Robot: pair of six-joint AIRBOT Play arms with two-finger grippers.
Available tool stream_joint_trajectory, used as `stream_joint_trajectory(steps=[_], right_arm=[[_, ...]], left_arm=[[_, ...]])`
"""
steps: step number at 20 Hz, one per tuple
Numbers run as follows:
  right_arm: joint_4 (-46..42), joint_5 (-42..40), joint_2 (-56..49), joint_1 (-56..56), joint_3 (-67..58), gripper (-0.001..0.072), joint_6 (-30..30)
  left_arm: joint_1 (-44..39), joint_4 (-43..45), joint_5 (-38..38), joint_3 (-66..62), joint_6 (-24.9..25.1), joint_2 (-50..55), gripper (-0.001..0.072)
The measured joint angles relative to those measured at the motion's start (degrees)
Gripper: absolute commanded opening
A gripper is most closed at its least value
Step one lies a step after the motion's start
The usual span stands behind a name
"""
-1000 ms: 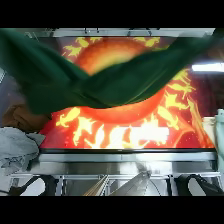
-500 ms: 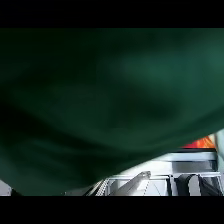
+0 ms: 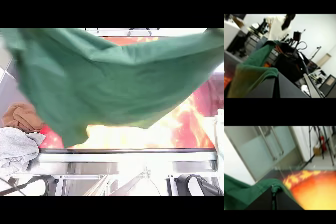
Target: Fold the shirts.
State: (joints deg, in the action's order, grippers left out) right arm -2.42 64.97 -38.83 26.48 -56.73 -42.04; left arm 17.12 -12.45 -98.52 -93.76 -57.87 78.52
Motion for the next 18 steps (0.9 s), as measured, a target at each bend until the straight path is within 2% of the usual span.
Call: stream_joint_trajectory(steps=[3, 6, 10, 13, 16, 18], right_arm=[[-2.2, -0.4, -3.9, -2.8, 1.2, 0.0015, 0.0], [-2.1, -0.4, -3.3, -3.0, 1.3, 0.0015, 1.2], [0.5, -1.5, 4.3, 1.2, -0.9, 0.0014, 2.4], [1.9, -4.8, 12.2, 6.2, -4.1, 0.0015, 4.2], [2.0, -9.4, 17.9, 9.7, -7.1, 0.0014, 6.7], [1.7, -11.3, 19.2, 10.8, -8.2, 0.0014, 7.7]], left_arm=[[-2.9, 0.8, -0.7, 0.0, 0.0, 5.1, 0.0021], [-3.1, 0.7, -3.4, 0.0, 0.0, 5.2, 0.0024], [-2.6, -3.2, -6.4, 0.0, -0.1, -3.3, 0.0025], [-0.9, -10.7, -6.9, -0.1, 0.7, -11.9, 0.0026], [4.9, -17.0, -7.1, -0.1, 1.2, -18.4, 0.0027], [10.0, -18.3, -7.1, -0.1, 1.3, -20.8, 0.0027]])
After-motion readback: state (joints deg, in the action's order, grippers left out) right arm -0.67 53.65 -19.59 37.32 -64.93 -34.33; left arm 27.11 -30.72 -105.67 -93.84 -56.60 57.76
